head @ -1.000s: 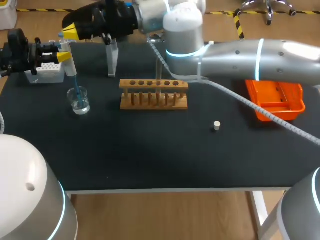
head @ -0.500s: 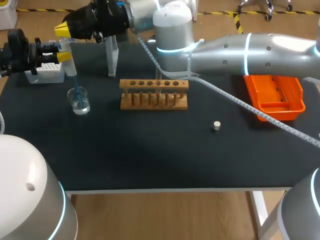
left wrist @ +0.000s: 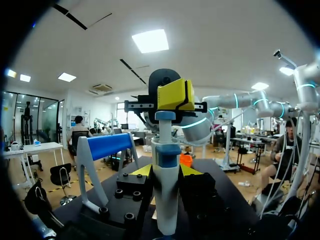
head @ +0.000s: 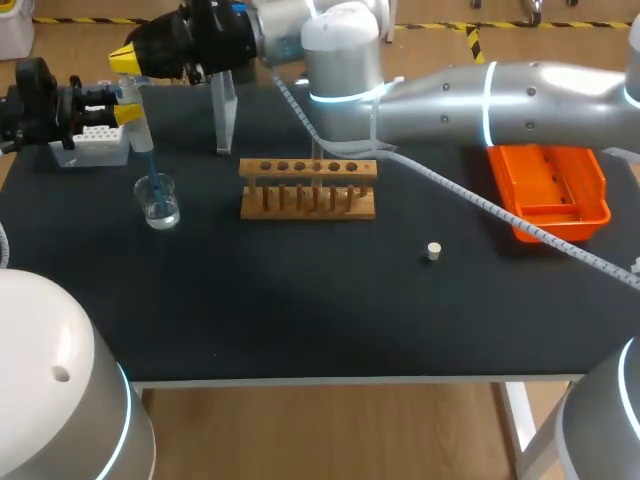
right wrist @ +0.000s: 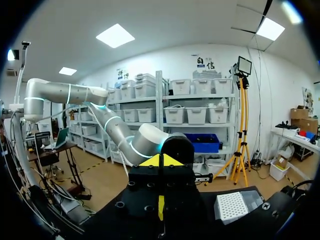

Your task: Invert the test tube, pick up the pipette, mount the tip to pipette, aspirate from beaker and dispense into the tube, eject the tip, return the pipette, and cap with the stopper.

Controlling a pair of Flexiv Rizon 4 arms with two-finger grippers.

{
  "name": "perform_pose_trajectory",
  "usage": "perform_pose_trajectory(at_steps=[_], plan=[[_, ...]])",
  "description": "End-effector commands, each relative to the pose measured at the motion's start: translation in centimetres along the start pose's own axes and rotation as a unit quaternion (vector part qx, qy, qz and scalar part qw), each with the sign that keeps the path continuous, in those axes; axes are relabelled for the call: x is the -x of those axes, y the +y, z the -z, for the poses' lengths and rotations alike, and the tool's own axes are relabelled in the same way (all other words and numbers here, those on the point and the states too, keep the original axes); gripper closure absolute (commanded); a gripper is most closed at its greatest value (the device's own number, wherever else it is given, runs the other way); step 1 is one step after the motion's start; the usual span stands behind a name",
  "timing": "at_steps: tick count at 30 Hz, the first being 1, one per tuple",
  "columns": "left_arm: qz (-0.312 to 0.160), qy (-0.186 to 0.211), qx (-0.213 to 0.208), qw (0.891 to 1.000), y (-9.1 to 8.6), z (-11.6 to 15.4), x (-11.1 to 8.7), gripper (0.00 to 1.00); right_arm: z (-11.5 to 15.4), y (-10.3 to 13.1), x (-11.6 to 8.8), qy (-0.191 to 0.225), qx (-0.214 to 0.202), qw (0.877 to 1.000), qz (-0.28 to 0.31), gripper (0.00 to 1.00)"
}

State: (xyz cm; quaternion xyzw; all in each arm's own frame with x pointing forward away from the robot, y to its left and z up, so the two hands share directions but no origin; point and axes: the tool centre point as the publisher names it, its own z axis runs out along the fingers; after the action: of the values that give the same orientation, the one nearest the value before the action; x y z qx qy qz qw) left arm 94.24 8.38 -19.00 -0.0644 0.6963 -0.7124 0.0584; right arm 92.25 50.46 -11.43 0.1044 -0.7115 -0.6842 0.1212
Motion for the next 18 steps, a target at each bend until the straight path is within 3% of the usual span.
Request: perform_pose_trajectory(at_steps=[1, 18], plan=[[0.000, 0.003, -0.001, 1.000, 0.08, 0.15, 0.21, 1.00, -0.34, -0.27, 0.55, 0.003, 0.000, 1.000, 0.001, 1.00], [0.000, 0.003, -0.001, 1.000, 0.08, 0.15, 0.21, 1.00, -0.50, -1.20, 1.49, -0.009, -0.002, 1.000, 0.004, 1.00]])
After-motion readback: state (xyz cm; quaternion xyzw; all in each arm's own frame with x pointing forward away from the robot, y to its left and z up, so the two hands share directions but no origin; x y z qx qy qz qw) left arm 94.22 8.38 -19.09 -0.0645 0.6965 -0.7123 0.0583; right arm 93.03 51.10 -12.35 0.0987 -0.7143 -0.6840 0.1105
